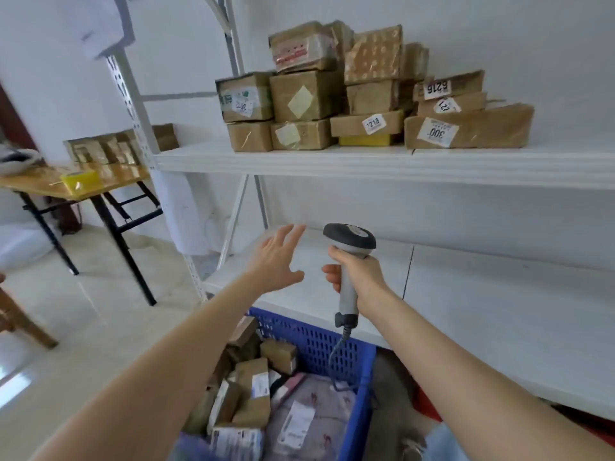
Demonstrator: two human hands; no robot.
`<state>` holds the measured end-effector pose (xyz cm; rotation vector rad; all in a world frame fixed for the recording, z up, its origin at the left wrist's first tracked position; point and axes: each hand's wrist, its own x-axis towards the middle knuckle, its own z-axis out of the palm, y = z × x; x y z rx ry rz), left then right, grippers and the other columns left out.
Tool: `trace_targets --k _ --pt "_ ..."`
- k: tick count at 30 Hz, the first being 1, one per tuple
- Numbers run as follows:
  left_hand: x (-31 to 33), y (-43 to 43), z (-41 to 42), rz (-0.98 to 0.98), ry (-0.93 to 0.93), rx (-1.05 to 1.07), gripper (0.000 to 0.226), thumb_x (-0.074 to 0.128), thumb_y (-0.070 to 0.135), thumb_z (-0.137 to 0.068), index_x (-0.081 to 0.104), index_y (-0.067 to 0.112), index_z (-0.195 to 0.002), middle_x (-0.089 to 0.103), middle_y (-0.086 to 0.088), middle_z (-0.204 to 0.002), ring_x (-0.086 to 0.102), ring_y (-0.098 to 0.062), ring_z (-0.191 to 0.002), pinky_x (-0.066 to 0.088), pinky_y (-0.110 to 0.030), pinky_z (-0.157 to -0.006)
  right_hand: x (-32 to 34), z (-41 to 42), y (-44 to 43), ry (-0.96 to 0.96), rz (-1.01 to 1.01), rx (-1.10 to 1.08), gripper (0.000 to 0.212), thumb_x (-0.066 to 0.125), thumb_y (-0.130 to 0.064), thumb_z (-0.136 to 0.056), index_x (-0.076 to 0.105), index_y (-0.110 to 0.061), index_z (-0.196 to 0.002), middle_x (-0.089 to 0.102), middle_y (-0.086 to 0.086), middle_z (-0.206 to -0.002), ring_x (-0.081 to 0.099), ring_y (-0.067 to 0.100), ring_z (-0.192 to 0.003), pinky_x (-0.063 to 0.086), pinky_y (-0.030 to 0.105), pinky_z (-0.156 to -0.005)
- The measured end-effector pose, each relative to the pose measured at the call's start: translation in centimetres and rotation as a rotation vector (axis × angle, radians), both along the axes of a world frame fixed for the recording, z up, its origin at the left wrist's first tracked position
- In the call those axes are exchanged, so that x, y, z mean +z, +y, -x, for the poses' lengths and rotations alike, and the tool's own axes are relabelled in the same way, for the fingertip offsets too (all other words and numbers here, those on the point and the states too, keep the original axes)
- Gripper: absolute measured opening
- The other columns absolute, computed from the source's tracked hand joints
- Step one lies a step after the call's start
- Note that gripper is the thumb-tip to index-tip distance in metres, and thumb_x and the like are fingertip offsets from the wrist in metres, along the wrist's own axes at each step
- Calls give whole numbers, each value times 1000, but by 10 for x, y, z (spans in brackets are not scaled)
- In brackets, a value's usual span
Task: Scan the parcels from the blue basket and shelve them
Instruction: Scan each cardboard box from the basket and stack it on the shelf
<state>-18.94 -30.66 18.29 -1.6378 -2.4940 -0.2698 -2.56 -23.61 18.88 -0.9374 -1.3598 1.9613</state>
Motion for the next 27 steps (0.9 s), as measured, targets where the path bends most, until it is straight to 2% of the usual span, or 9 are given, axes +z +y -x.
trace_targets --k 4,8,12,15,18,23,27 --pt "-74 -51 43 116 -116 127 95 65 36 -83 3 23 -153 11 -8 -158 33 -32 -136 33 -39 -109 -60 48 -28 -104 114 95 23 73 -26 -84 64 -7 -94 71 9 -73 58 14 -53 48 23 -51" --pt "-148 -90 82 218 -243 262 93 65 38 -84 4 25 -153 13 -7 -157 38 -32 -133 41 -42 -103 -121 94 -48 -190 253 149 19 73 -25 -84 63 -8 -84 68 8 -65 54 11 -45 44 21 -47" --pt "-218 -113 108 332 -350 328 92 64 39 -84 5 24 -153 13 -6 -157 35 -30 -135 40 -40 -105 -180 129 -57 -273 377 175 19 73 -22 -85 65 -5 -88 67 8 -63 52 9 -40 43 22 -47" --pt "-266 -118 126 416 -421 367 90 62 38 -86 4 24 -154 10 -7 -158 34 -30 -137 38 -39 -107 -224 152 -55 -312 442 148 17 71 -19 -86 63 -4 -86 65 8 -58 51 10 -40 42 21 -43" --pt "-308 -115 138 475 -448 365 91 64 38 -85 6 21 -153 12 -10 -157 35 -30 -136 39 -39 -105 -267 172 -48 -373 486 106 18 72 -20 -86 62 -4 -83 65 10 -64 51 13 -44 43 23 -46" --pt "-364 -102 153 527 -458 353 90 64 35 -84 10 17 -153 17 -11 -153 30 -33 -138 36 -39 -103 -334 200 -39 -470 532 103 21 71 -23 -87 62 -6 -79 64 6 -58 50 8 -37 42 19 -43" --pt "-391 -87 169 473 -472 382 78 59 29 -87 17 18 -152 22 -11 -153 36 -35 -134 40 -42 -101 -374 213 -35 -538 520 116 23 70 -25 -88 62 -9 -74 64 5 -67 53 10 -52 44 21 -49"
